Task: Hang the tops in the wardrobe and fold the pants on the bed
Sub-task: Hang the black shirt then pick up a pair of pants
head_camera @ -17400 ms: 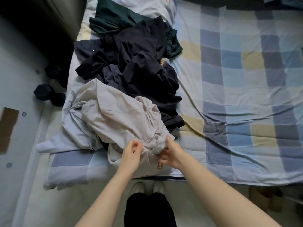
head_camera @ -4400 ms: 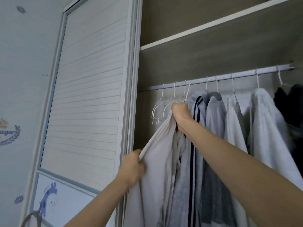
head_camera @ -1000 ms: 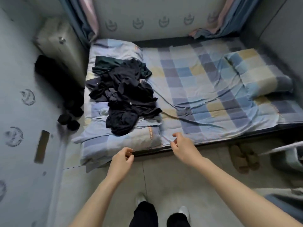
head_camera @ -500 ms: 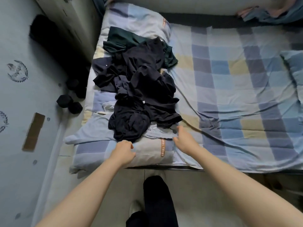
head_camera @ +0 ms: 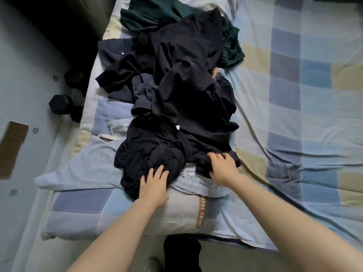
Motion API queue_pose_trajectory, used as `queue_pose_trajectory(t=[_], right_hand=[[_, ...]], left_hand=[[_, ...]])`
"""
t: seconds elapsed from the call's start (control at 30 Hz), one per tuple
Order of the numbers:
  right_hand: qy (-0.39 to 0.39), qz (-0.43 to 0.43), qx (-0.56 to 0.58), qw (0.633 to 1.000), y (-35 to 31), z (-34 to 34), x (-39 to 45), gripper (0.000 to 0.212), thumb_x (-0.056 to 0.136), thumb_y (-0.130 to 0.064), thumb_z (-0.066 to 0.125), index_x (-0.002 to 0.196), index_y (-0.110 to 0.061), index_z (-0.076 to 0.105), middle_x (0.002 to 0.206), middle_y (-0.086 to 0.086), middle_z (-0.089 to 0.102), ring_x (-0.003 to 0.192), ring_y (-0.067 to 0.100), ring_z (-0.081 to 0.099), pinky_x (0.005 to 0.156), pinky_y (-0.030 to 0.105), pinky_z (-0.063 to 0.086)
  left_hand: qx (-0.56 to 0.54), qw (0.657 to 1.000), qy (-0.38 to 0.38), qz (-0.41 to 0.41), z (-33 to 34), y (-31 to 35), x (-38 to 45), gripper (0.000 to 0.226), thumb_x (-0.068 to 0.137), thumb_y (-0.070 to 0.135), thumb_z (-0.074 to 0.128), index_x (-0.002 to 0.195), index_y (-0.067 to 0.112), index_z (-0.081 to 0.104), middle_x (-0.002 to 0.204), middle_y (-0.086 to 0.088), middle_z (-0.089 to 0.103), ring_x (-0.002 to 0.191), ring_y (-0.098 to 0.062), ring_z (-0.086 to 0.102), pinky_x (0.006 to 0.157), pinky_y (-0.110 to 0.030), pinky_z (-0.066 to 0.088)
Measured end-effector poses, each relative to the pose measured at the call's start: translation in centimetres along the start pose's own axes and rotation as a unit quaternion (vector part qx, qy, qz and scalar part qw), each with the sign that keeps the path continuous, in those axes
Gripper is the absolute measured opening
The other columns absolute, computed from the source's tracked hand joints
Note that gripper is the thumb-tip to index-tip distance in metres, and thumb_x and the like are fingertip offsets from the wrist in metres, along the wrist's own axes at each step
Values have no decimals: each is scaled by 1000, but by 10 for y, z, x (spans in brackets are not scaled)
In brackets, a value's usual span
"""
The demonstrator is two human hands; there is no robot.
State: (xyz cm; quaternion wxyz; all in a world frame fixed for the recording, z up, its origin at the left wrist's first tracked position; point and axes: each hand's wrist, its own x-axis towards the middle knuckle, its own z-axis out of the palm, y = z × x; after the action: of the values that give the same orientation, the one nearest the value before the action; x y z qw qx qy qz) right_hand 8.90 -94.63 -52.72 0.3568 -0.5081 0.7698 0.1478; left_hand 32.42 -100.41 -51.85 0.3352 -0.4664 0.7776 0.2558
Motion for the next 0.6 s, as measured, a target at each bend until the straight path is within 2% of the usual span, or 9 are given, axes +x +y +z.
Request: queue_pose_trajectory(t=[0.03,0.1,0.13,0.2,0.3,0.33,0.4,0.5,0.6], right_hand=[[-11,18,18,1000,-1,2,5,64,89,-20,52,146,-19,22,144,8,38,135,39,25,113,51,18],[-23,46,11,999,-1,6,9,57,88,-8,52,139,-16,28,138,7,40,131,37,30,111,59,16],[-17,53,-11,998,1,6,11,50,86,-2,50,131,-16,35,132,7,43,126,35,34,109,60,19],[-9,68,-25,997,6,4,12,37,84,5,45,115,-14,48,116,6,45,116,32,43,103,59,30],[37,70,143,987,6,-3,8,28,91,-1,39,105,-9,61,107,9,48,101,33,52,86,40,45],[69,72,220,971,1,-8,2,23,90,-1,38,90,-8,60,96,10,49,91,32,53,71,33,43],[130,80,366,918,-14,-27,-16,23,86,-1,38,64,-9,38,72,8,39,69,26,42,53,31,24],[165,55,512,841,-41,-60,-57,23,88,-4,35,67,-11,29,69,8,30,63,18,28,57,33,17],[179,29,578,796,-69,-95,-112,23,88,-10,36,67,-14,26,66,3,24,59,14,23,56,31,17]], left_hand=[[19,1000,20,0,2,-2,4,84,92,13,57,156,26,5,164,7,-4,148,-28,13,116,-45,25],[38,997,67,6,4,-7,8,92,88,-3,55,156,27,-1,162,4,3,131,-31,37,98,-38,42],[27,996,83,11,4,-10,11,90,86,-8,52,156,27,5,160,2,9,120,-30,44,91,-36,44],[-30,996,83,25,2,-16,15,73,86,-8,50,149,23,31,150,0,29,109,-28,51,87,-36,46],[-140,988,58,29,-10,-23,13,42,86,0,50,120,19,65,123,0,54,110,-23,55,90,-30,44],[-166,984,57,21,-14,-25,10,35,86,3,50,111,19,69,116,1,58,108,-23,57,89,-30,45],[-185,981,60,7,-26,-32,-1,28,86,6,50,100,19,70,108,3,59,103,-23,58,87,-32,47],[-204,978,43,-1,-40,-44,-22,28,86,7,51,105,19,68,115,1,60,106,-23,58,90,-31,46],[-212,977,-14,22,-58,-54,-47,42,89,10,53,131,16,56,129,-5,60,118,-23,56,99,-31,44]])
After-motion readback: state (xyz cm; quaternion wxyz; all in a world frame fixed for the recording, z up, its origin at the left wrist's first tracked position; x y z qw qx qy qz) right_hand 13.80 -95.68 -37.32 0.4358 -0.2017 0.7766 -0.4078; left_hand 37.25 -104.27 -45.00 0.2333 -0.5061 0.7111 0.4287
